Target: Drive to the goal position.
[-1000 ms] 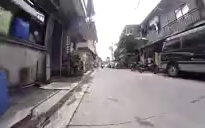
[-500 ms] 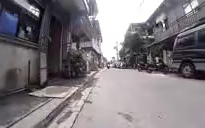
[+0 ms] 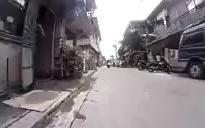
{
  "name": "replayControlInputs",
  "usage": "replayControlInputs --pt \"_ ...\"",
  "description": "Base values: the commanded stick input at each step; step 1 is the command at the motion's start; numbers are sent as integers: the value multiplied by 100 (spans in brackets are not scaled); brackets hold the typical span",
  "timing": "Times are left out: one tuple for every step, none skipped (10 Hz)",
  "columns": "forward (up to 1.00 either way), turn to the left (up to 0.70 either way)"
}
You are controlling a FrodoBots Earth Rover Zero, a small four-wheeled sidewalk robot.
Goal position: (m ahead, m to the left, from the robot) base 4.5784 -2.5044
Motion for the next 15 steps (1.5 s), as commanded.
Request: replayControlInputs --pt "100 0" --pt "100 0" --pt "100 0" --pt "100 0" --pt "100 0" --pt "100 0" --pt "100 0" --pt "100 0" --pt "100 0" --pt "100 0" --pt "100 0" --pt "100 0" --pt "100 0" --pt "100 0" --pt "100 0"
